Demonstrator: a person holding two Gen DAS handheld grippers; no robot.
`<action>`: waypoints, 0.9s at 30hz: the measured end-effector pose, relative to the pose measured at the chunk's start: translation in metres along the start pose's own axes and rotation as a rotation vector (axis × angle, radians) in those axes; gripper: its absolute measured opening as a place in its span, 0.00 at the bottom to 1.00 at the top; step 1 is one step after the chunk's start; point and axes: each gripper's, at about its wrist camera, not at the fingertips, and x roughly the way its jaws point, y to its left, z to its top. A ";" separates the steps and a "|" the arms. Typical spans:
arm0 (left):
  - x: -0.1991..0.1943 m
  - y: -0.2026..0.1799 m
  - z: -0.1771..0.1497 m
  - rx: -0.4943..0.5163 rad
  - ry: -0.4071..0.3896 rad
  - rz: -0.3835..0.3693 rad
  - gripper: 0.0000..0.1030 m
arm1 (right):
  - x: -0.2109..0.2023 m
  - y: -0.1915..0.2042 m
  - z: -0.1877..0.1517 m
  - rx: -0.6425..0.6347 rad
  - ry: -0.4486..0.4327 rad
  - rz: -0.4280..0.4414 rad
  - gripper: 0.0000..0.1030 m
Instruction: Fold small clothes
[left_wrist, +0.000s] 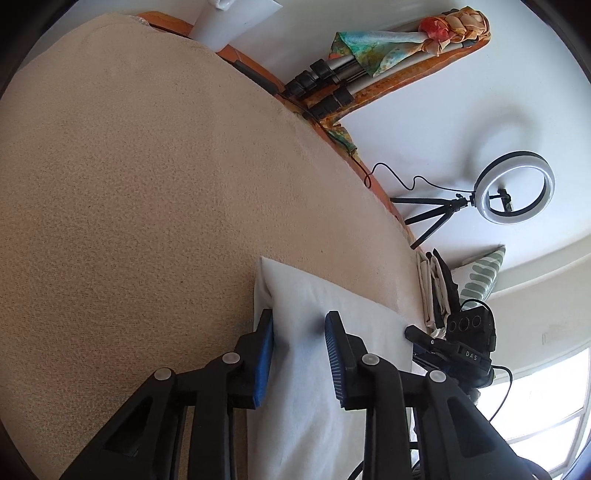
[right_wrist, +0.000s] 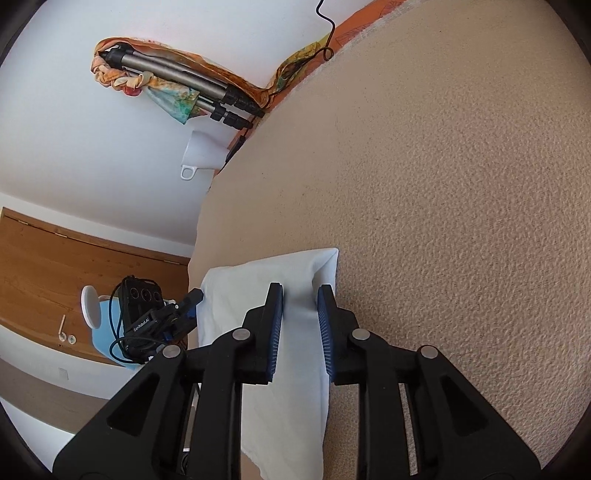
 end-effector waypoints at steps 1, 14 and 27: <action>0.000 -0.001 0.000 0.010 -0.003 0.008 0.17 | 0.003 0.001 0.001 -0.004 0.009 0.005 0.20; -0.003 0.001 0.008 0.020 -0.076 0.012 0.02 | 0.005 0.005 0.016 -0.016 -0.066 -0.031 0.06; -0.035 0.018 0.016 -0.012 -0.209 0.146 0.00 | 0.010 0.017 0.018 -0.087 -0.094 -0.176 0.03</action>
